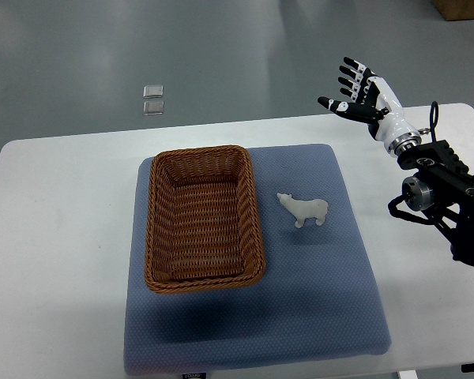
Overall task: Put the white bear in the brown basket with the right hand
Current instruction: 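Reach the right hand over the white polar bear figurine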
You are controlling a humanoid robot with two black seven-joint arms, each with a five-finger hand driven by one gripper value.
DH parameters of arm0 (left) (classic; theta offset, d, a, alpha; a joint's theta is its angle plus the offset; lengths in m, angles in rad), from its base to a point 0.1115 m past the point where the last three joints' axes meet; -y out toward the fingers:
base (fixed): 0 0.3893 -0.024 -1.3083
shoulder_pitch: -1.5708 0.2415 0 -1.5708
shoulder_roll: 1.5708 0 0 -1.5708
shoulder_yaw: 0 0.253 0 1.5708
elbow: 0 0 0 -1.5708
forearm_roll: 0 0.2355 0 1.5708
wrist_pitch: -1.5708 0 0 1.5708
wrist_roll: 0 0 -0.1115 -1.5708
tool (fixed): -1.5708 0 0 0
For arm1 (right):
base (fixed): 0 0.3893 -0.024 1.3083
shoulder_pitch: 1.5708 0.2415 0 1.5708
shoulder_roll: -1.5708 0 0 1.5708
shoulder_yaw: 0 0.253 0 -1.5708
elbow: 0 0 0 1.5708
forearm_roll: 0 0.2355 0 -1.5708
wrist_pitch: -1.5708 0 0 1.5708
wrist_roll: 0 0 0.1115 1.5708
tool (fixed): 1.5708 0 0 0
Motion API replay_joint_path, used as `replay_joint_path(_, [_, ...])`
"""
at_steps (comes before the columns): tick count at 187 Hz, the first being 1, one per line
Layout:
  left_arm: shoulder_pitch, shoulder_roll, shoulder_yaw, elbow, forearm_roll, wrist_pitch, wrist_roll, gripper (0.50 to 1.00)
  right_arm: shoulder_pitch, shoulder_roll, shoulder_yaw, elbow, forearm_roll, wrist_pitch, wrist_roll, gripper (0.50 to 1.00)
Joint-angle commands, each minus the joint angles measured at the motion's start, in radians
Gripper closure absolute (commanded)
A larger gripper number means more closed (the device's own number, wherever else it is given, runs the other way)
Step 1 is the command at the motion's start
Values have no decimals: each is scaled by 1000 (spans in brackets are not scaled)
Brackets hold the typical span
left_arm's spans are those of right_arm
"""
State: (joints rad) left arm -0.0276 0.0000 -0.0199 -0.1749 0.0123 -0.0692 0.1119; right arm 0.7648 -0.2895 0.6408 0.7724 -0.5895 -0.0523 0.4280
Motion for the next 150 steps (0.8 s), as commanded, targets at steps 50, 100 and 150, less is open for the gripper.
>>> replay_joint_path(50, [0,0,0,0,0,0,0,500,218,-243,-372,165,-329,167,0,579])
replay_joint_path(100, [0,0,0,0,0,0,0,500,392,-349,-558,280,-622,301,-117,579])
replay_joint_path(150, [0,0,0,0,0,0,0,500,488,-356,-575,373,-714,462,-241,581])
